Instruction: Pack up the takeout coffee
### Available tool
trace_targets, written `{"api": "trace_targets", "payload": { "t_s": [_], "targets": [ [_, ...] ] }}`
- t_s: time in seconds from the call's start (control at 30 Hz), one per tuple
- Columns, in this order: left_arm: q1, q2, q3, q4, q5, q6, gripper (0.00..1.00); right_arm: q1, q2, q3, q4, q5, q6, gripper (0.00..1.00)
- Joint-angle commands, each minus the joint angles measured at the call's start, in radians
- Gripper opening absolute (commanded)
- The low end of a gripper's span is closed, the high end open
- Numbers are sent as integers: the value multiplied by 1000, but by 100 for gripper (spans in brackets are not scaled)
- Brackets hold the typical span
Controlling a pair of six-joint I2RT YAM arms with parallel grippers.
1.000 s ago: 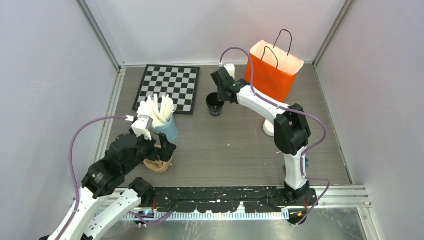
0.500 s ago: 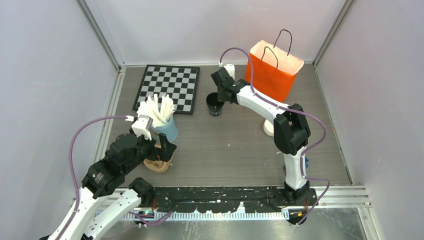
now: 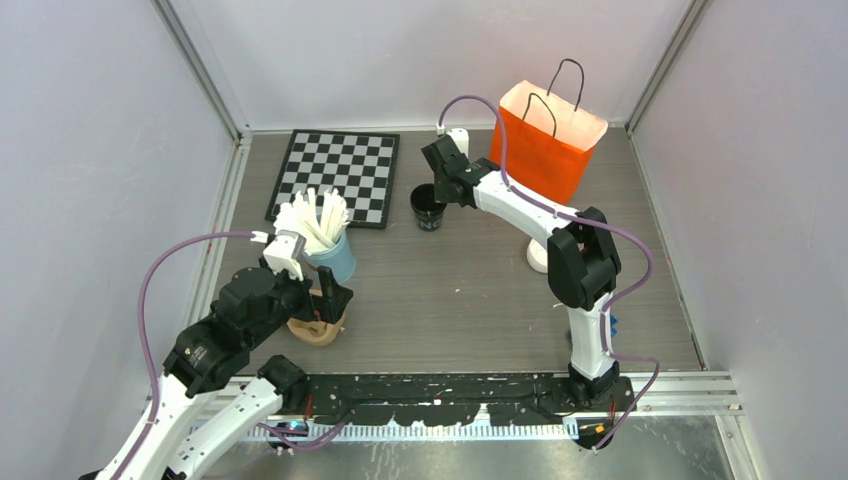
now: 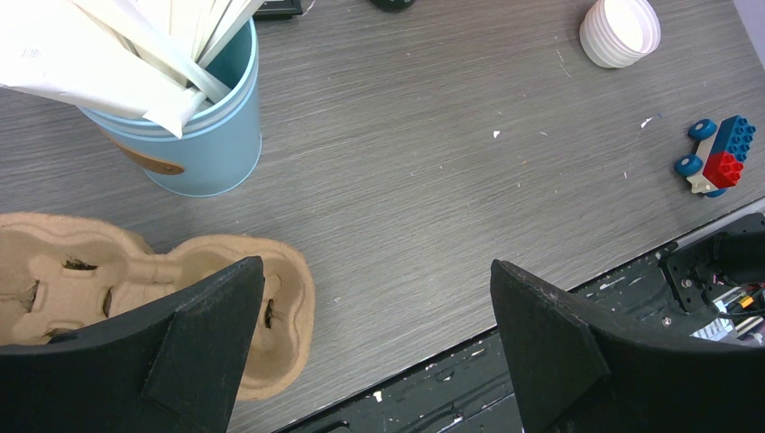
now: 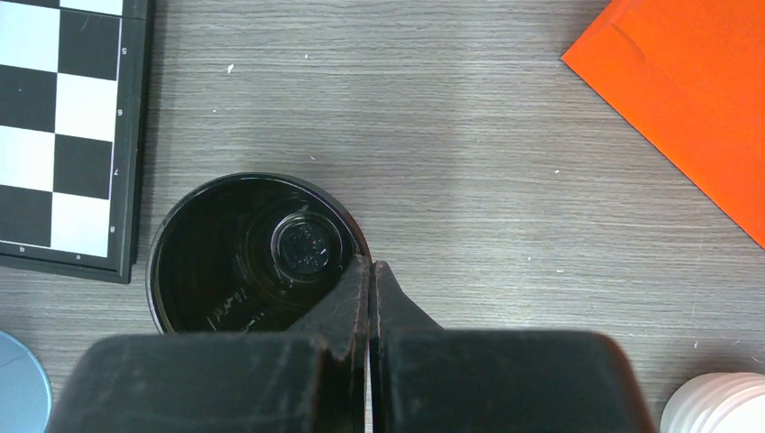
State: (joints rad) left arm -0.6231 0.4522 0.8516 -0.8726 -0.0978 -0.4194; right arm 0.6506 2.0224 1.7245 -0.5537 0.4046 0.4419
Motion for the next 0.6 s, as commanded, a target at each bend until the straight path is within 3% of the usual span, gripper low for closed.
{"api": "trace_targets", "payload": {
  "t_s": [0.0, 0.57],
  "targets": [
    [4, 5, -2, 20, -11, -4, 98, -1, -31, 20, 39, -24, -11, 0],
    [5, 15, -2, 22, -8, -4, 98, -2, -101, -31, 105, -49, 9, 0]
  ]
}}
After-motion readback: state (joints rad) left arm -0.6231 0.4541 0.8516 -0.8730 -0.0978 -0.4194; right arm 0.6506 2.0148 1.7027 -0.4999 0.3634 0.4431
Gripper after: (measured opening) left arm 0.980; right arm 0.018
